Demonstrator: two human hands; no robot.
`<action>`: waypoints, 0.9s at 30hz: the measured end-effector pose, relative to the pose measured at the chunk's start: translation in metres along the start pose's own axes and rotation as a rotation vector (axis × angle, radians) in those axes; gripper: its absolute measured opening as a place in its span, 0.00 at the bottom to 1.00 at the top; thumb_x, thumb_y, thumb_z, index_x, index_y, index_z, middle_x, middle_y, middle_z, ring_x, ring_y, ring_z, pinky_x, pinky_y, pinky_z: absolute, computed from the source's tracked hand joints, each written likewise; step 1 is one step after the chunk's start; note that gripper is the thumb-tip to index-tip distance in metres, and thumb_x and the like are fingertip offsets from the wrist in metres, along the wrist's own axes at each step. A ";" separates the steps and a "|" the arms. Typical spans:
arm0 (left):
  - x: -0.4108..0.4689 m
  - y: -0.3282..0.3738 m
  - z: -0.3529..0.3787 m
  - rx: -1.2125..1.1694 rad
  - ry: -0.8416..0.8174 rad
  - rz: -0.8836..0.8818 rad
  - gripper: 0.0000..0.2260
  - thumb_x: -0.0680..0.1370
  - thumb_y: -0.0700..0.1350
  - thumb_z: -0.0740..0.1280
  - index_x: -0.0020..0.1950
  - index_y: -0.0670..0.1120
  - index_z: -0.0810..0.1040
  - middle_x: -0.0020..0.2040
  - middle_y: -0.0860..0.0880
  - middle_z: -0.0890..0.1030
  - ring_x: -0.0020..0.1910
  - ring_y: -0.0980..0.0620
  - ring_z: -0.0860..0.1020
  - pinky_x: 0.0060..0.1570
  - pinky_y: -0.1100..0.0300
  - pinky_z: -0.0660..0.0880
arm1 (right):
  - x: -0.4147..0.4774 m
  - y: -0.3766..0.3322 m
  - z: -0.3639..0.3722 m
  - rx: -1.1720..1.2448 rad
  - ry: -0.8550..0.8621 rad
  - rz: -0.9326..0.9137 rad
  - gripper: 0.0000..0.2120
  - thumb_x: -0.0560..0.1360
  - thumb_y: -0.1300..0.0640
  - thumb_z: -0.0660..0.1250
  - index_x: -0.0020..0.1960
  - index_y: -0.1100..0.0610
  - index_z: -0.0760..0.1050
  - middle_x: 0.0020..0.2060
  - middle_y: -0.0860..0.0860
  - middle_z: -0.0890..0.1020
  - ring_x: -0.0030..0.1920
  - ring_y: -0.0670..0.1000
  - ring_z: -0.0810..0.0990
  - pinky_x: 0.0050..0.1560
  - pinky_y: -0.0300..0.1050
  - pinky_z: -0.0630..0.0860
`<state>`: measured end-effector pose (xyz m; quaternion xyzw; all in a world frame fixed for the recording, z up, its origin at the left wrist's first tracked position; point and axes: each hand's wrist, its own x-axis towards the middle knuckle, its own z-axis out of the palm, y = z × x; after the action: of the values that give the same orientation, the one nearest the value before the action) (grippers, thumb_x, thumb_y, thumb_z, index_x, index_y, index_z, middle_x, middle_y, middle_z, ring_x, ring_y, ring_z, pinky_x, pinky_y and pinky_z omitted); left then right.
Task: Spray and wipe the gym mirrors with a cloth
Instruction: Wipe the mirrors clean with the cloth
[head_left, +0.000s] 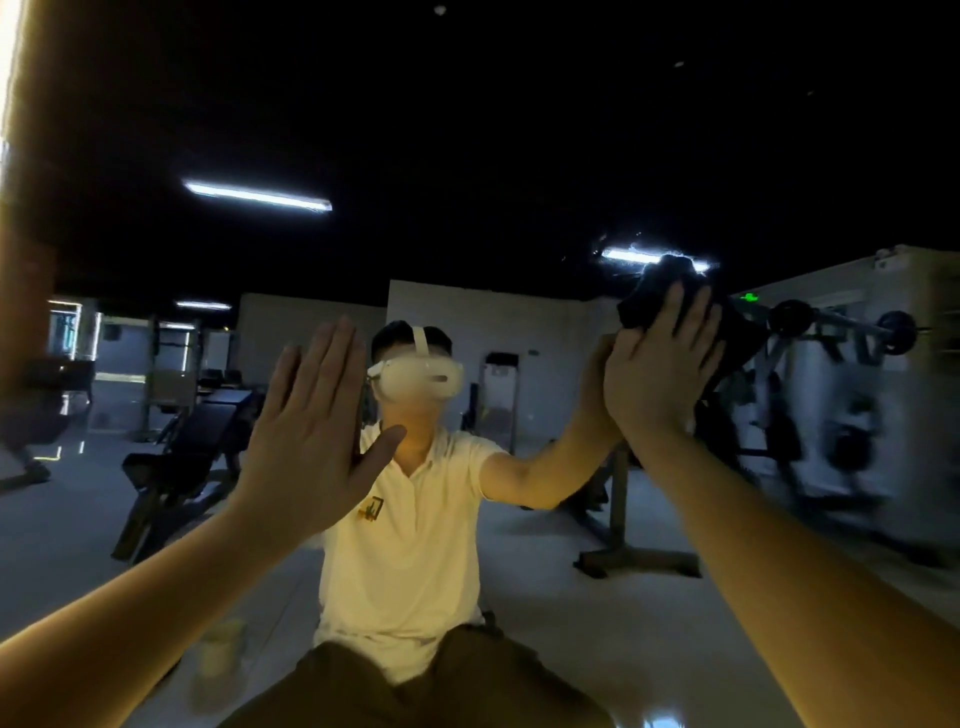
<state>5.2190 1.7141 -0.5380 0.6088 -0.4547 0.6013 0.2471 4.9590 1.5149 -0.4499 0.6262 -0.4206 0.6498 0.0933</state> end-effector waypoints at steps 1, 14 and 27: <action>-0.001 -0.001 0.001 0.007 0.000 0.003 0.40 0.83 0.65 0.55 0.84 0.35 0.55 0.84 0.36 0.54 0.84 0.39 0.53 0.82 0.38 0.51 | -0.006 -0.016 0.003 0.009 0.004 0.005 0.35 0.79 0.47 0.41 0.84 0.58 0.50 0.83 0.61 0.51 0.83 0.62 0.49 0.80 0.67 0.49; 0.002 -0.001 -0.014 0.021 -0.011 0.025 0.40 0.83 0.64 0.57 0.84 0.36 0.54 0.83 0.35 0.57 0.84 0.38 0.56 0.81 0.38 0.54 | -0.068 -0.089 0.023 -0.094 -0.140 -1.028 0.30 0.83 0.46 0.51 0.83 0.55 0.56 0.83 0.57 0.54 0.83 0.58 0.50 0.81 0.61 0.50; 0.038 0.072 -0.003 -0.071 -0.050 0.046 0.37 0.83 0.60 0.60 0.84 0.37 0.55 0.84 0.38 0.57 0.84 0.41 0.54 0.82 0.38 0.52 | 0.021 -0.001 -0.006 -0.016 -0.026 0.016 0.34 0.85 0.46 0.51 0.84 0.58 0.44 0.83 0.62 0.46 0.83 0.64 0.44 0.81 0.65 0.45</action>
<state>5.1513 1.6736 -0.5185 0.6038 -0.4955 0.5749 0.2435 4.9506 1.5110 -0.4296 0.6306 -0.4319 0.6388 0.0877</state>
